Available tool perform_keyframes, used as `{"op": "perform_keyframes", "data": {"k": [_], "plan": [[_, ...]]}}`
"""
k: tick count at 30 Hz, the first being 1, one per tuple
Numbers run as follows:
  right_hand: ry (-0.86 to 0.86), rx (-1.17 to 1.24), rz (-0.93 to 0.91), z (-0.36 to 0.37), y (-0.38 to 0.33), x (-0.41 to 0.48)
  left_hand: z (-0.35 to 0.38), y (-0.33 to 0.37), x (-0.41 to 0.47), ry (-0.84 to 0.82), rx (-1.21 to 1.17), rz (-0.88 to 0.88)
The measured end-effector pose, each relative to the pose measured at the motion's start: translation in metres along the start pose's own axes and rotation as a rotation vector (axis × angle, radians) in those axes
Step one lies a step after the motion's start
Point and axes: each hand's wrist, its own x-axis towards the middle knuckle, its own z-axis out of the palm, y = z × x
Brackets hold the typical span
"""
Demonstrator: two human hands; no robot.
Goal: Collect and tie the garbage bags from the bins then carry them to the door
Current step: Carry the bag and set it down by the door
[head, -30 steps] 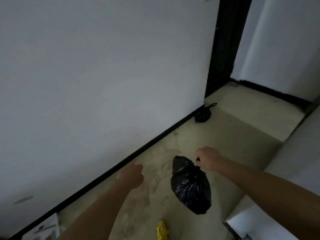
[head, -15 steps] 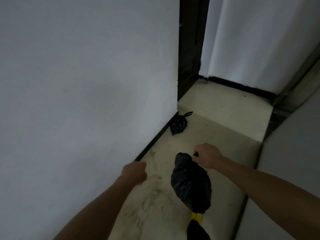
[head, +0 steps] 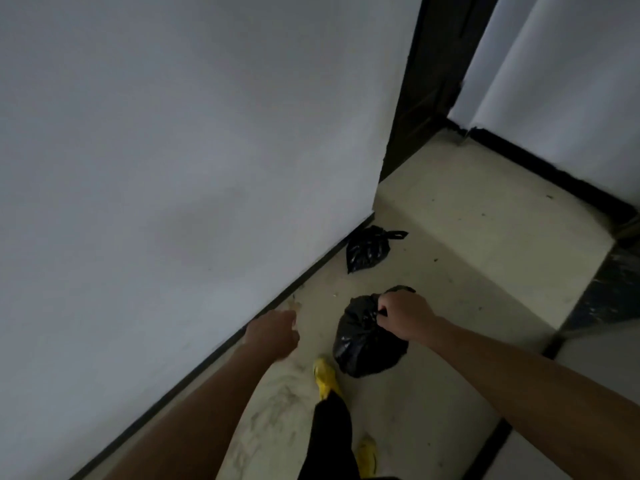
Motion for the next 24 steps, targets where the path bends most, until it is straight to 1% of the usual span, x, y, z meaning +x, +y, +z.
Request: {"op": "perform_keyframes", "data": {"k": [4,9,12,15,20,24], "plan": [[-0.023,-0.054,-0.057,-0.001,0.02,0.087,0.004,-0.008,0.089,-0.034,-0.054,-0.035],[-0.101,-0.092,-0.051,0.018,0.049,0.208,0.024,-0.013,0.208,-0.099,-0.093,-0.048],[-0.148,-0.071,-0.025,0.045,0.066,0.282,0.044,-0.018,0.27,-0.121,-0.12,-0.101],[-0.155,-0.056,-0.003,0.065,0.074,0.333,0.059,-0.023,0.306,-0.107,-0.106,-0.128],[-0.176,-0.025,0.024,0.12,0.098,0.431,0.097,-0.028,0.379,-0.103,-0.095,-0.203],[-0.244,-0.033,0.002,0.165,0.118,0.474,0.131,-0.027,0.421,-0.105,-0.118,-0.27]]}}
